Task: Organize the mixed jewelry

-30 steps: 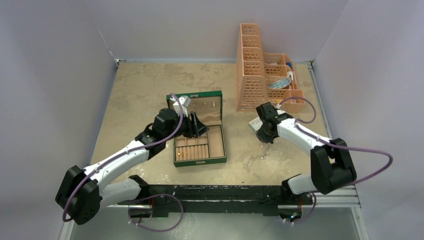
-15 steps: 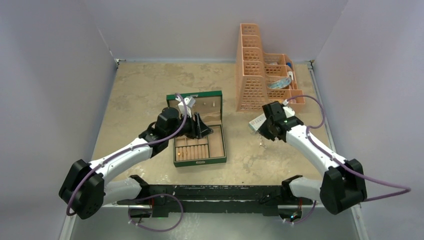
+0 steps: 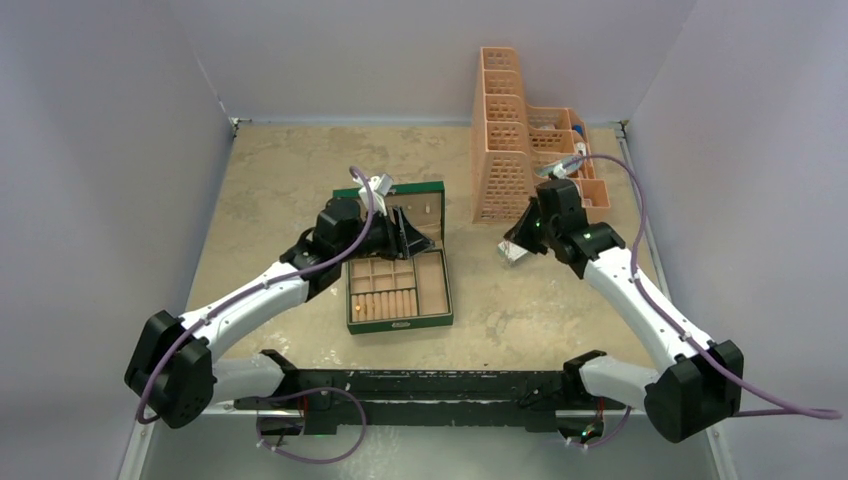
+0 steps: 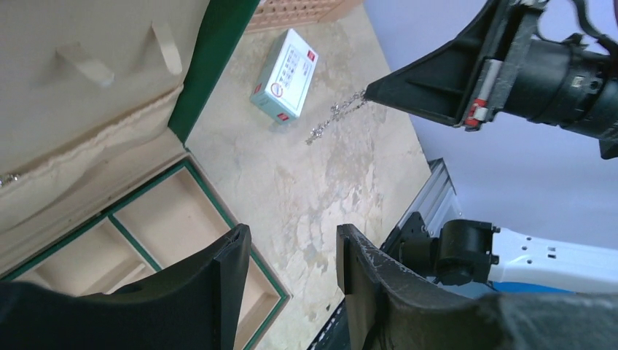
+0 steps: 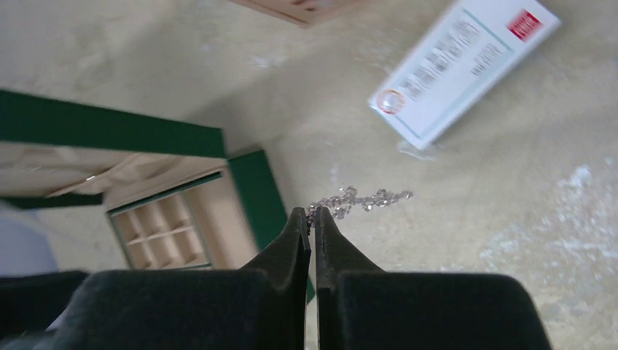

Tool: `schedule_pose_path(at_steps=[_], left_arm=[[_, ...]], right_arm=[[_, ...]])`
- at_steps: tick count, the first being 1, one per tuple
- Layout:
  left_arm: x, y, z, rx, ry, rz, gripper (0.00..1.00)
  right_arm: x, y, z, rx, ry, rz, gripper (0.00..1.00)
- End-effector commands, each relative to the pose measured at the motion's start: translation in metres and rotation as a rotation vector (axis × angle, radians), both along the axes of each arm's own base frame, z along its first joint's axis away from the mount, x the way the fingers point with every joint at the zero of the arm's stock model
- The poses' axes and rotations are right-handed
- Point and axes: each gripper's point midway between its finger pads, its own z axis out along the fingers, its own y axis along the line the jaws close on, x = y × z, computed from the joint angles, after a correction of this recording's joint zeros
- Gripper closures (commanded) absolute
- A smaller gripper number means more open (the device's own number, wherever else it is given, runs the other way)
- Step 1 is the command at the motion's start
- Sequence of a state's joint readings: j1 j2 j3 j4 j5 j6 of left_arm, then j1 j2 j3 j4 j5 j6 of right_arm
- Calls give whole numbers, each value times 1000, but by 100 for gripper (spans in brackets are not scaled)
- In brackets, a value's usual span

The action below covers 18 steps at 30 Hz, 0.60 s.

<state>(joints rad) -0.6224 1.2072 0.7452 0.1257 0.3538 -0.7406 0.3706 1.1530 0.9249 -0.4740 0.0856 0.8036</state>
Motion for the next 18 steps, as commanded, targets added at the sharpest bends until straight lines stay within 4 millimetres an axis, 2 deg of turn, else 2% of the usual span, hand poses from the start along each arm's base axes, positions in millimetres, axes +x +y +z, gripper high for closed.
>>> schedule_pose_path(at_steps=[1,6,9,13,18], left_arm=[[12,-5,33,-58,-44,3,54],[8,-12,46,-103,-89,-61,54],[9,-14,48,-112,-128,-75,54],[18,-13,48,-89,-207,-61,56],[21,-15,63,-101,-316,-79,53]], right_arm=[[19,29,66,48,-200,226,100],[19,53,106,111,-308,389,100],[18,64,123,153,-345,446,100],[6,89,148,289,-389,574,100],[-5,110,178,408,-450,665,100]])
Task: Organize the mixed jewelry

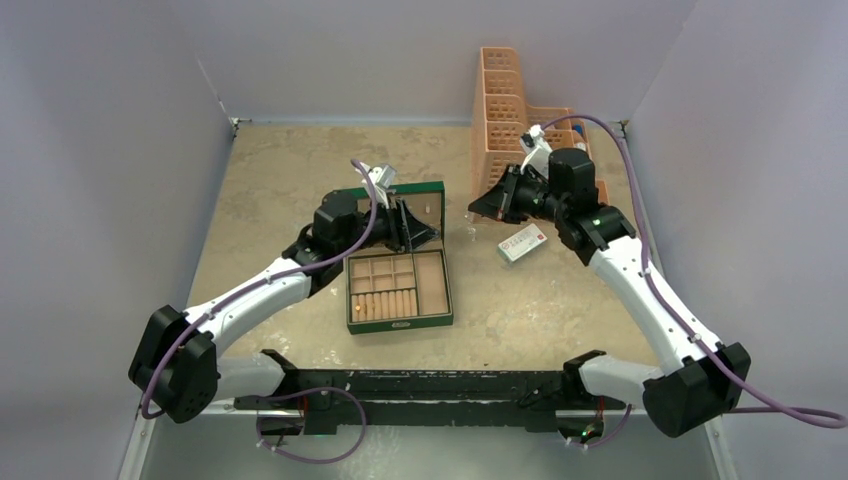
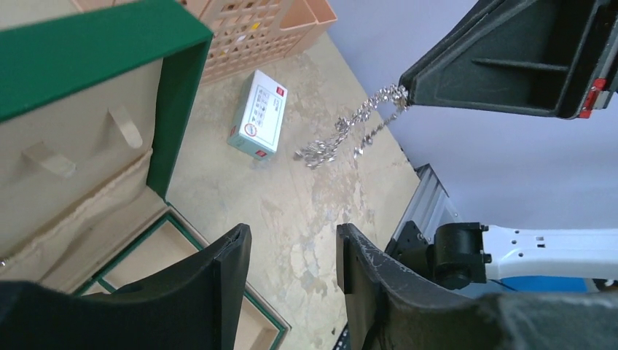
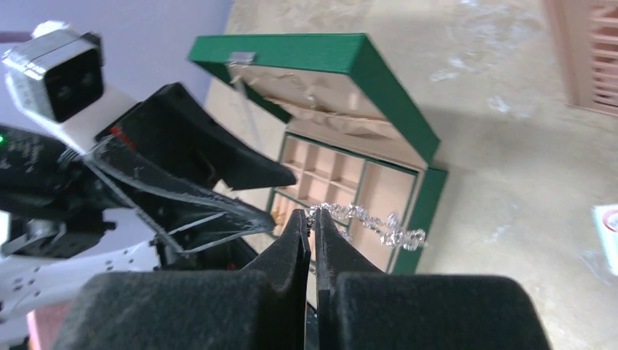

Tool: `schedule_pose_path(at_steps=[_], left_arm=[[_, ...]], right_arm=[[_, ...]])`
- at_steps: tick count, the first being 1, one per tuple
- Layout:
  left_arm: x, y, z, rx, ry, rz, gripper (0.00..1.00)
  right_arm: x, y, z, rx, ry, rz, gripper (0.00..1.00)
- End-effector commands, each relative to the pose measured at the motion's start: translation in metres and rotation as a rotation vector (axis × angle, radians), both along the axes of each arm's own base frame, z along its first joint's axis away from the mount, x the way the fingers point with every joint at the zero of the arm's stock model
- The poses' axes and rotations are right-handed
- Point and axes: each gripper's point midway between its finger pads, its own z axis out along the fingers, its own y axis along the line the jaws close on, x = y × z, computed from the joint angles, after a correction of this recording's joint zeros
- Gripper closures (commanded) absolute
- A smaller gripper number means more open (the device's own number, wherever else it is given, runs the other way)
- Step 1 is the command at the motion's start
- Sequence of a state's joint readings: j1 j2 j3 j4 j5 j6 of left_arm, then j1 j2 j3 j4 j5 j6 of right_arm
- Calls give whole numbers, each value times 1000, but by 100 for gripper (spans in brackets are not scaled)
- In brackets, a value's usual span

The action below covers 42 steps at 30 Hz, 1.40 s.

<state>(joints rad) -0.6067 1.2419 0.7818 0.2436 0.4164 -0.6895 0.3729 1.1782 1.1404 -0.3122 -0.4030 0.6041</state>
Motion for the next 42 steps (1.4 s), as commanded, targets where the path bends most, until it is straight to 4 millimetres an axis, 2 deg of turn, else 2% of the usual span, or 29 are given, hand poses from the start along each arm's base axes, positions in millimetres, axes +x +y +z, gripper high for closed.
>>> schedule_pose_path(at_steps=[1,7,11,17,19,23,26,33,38,42], left_arm=[[10,-4,39,-54,-207,-21,52],[14,-7,55,-62,-294,-31,49],[19,-4,66,-56,-385,-9,46],[20,-1,82,-46,-527,2,43],[20,-3,82,-46,-547,-10,46],[29,-4,80,-34,-529,11,66],[34,-3,82,-33,-519,40,74],[39,-1,85,-32,-517,68,73],[35,-1,88,-40,-518,55,72],[33,6,90,-39,-518,89,72]], right_arm=[[-13,30,61,159,-139,169,100],[-14,51,75,189,-144,191,100],[-8,58,84,239,-114,140,100],[-11,63,96,310,-98,128,100],[-11,63,97,315,-96,125,100],[-11,63,97,318,-94,118,100],[-11,63,98,320,-95,116,100],[-12,62,99,326,-94,113,100],[-11,62,100,328,-91,106,100],[-7,60,99,326,-91,84,100]])
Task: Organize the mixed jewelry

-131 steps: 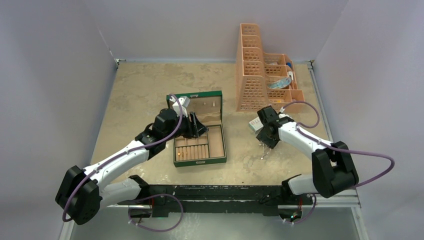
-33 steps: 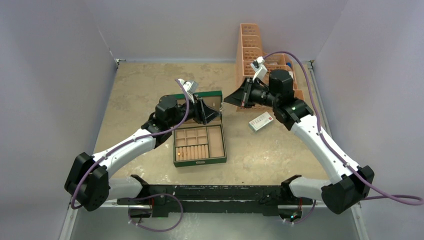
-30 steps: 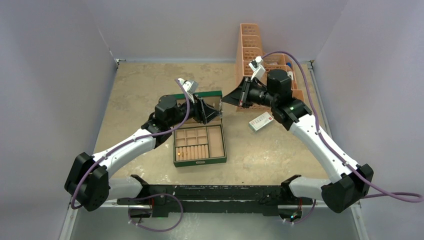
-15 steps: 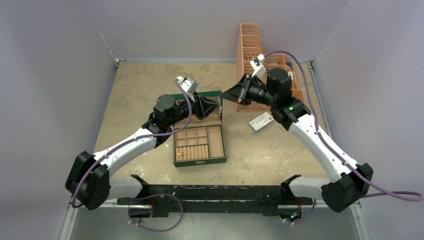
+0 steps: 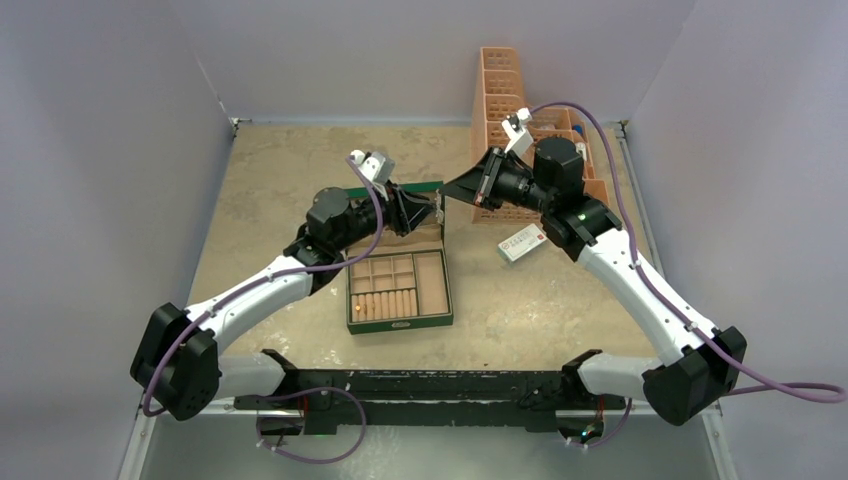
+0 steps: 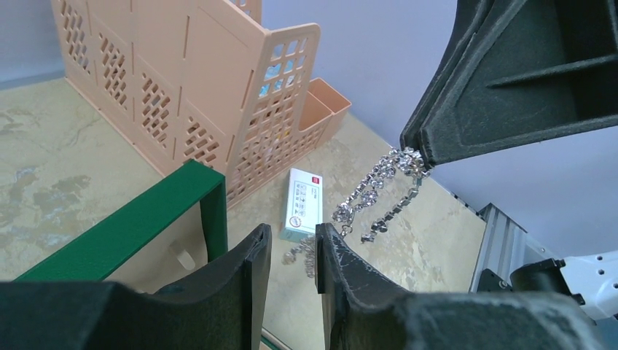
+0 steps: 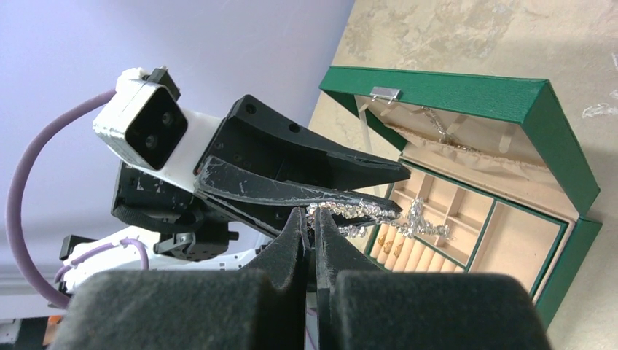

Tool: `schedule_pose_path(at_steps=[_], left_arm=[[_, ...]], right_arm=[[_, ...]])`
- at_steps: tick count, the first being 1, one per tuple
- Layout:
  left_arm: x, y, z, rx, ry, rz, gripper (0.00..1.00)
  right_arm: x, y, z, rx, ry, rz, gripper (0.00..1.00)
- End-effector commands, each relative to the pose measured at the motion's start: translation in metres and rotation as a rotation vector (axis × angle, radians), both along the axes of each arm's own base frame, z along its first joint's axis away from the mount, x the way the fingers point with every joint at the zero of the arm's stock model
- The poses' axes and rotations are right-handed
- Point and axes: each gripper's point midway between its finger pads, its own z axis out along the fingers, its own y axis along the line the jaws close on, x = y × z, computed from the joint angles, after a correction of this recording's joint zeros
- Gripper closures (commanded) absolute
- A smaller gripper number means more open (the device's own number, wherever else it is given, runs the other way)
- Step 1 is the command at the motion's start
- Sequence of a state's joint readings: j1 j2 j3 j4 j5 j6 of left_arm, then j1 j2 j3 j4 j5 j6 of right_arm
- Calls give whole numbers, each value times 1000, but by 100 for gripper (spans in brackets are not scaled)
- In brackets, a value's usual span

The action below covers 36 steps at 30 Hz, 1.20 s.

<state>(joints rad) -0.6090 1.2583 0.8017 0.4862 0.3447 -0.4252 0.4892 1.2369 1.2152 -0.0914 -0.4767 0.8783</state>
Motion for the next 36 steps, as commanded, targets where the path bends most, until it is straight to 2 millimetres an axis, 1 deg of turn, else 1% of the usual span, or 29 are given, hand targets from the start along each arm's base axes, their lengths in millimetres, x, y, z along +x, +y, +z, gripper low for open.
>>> schedule_pose_path(at_steps=[1,4,5,9,10,12,15,18,23,25,27,31,36], left_arm=[[-1,9,40,-58,-95,41,71],[-4,15,41,-63,-102,58,70],[-7,15,40,-61,-103,52,68],[-20,9,39,-53,-142,-32,53],[-22,6,39,-49,-151,-54,51],[-21,1,36,-35,-145,-77,49],[-14,-4,33,-29,-139,-78,49],[-6,-5,34,-33,-136,-53,53],[3,-8,36,-34,-130,-37,68],[6,-8,35,-34,-123,-25,73],[10,-7,36,-38,-118,-6,75],[15,-6,37,-43,-119,18,75],[19,-5,40,-44,-125,35,79]], right_arm=[[2,-2,33,52,-89,-30,100],[5,-3,33,52,-86,-42,100],[5,-2,32,51,-84,-43,100],[7,-2,31,54,-77,-49,100],[7,-2,31,55,-77,-48,100],[7,-2,32,58,-77,-50,100],[7,-2,33,61,-77,-51,100],[6,-2,33,61,-77,-51,100],[7,-2,31,61,-73,-53,100],[7,-2,31,61,-73,-54,100],[7,-2,31,62,-71,-55,100],[7,-2,31,61,-70,-53,100],[7,-2,30,62,-69,-54,100]])
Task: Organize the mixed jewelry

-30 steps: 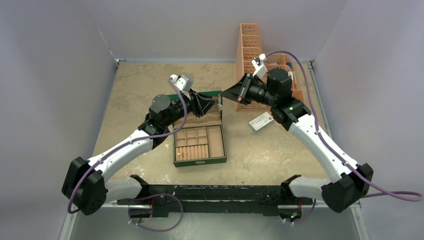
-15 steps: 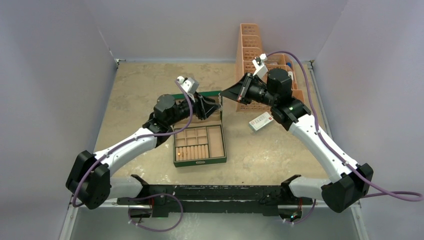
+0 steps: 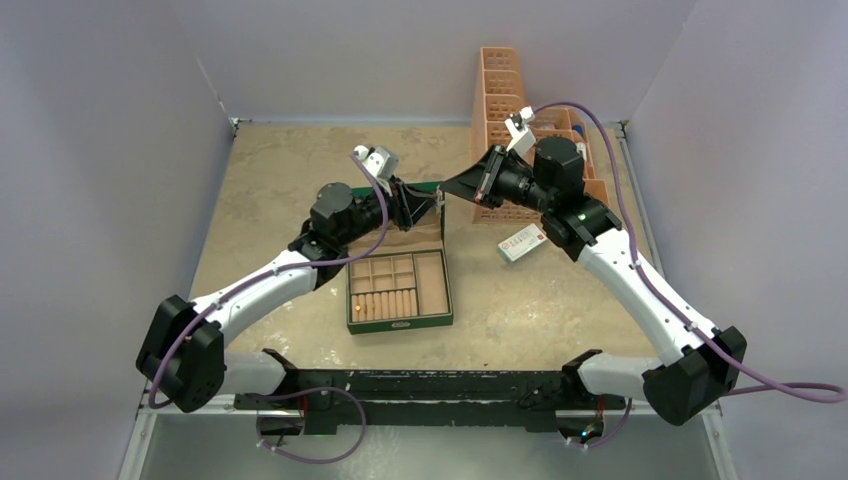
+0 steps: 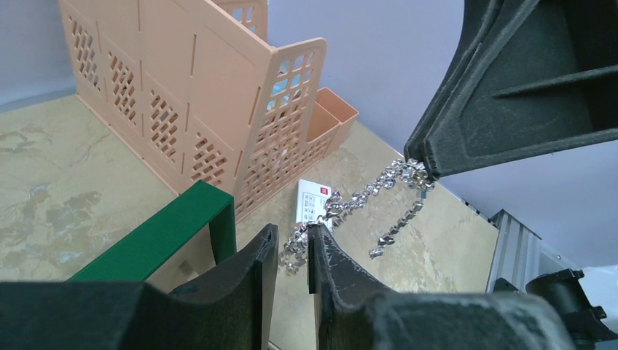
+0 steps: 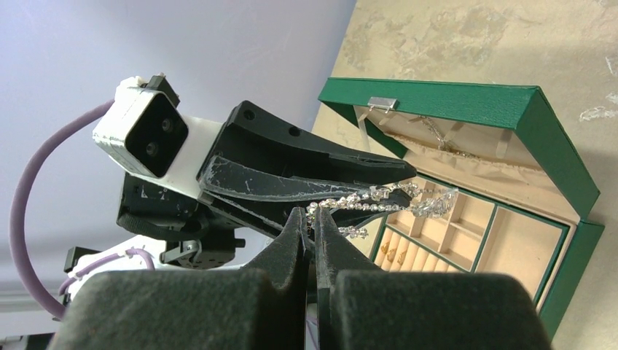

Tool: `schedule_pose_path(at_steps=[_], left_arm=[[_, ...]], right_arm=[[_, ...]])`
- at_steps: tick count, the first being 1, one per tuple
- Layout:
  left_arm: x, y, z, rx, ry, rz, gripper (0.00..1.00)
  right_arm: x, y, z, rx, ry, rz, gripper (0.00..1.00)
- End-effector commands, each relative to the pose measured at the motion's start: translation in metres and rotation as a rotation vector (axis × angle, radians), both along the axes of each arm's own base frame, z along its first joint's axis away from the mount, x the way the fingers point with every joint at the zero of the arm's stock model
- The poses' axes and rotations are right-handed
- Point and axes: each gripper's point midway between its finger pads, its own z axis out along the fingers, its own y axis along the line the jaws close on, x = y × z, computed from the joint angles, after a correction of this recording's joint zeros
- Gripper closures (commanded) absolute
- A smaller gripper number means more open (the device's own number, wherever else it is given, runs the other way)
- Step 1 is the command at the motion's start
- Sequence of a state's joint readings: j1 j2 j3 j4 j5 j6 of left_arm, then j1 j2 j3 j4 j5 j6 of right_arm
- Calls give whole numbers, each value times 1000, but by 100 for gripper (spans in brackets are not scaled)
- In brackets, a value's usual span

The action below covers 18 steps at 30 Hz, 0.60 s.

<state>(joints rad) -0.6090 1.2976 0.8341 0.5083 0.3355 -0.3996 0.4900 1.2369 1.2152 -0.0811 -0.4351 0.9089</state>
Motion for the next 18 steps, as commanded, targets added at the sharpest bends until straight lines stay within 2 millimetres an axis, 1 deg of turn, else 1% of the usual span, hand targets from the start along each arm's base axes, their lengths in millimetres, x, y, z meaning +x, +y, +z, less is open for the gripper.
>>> schedule_pose_path(at_steps=[1,6,8,13,16,17,18], left_arm=[[8,-1,35,-49,-92,22,80],[8,-6,34,-54,-85,-1,80],[9,-6,33,-56,-83,0,78],[7,-11,34,-67,-85,-28,68],[-2,-14,33,-75,-100,-76,62],[-11,-14,34,-101,-131,-106,58],[-12,-14,35,-109,-137,-110,58]], right_arm=[[0,0,29,50,-81,-7,100],[-1,1,29,54,-80,0,100],[-1,1,28,55,-79,1,100],[-1,1,27,53,-75,2,100],[-1,1,27,54,-77,-1,100],[-1,1,27,58,-77,-1,100],[-1,1,28,58,-78,0,100]])
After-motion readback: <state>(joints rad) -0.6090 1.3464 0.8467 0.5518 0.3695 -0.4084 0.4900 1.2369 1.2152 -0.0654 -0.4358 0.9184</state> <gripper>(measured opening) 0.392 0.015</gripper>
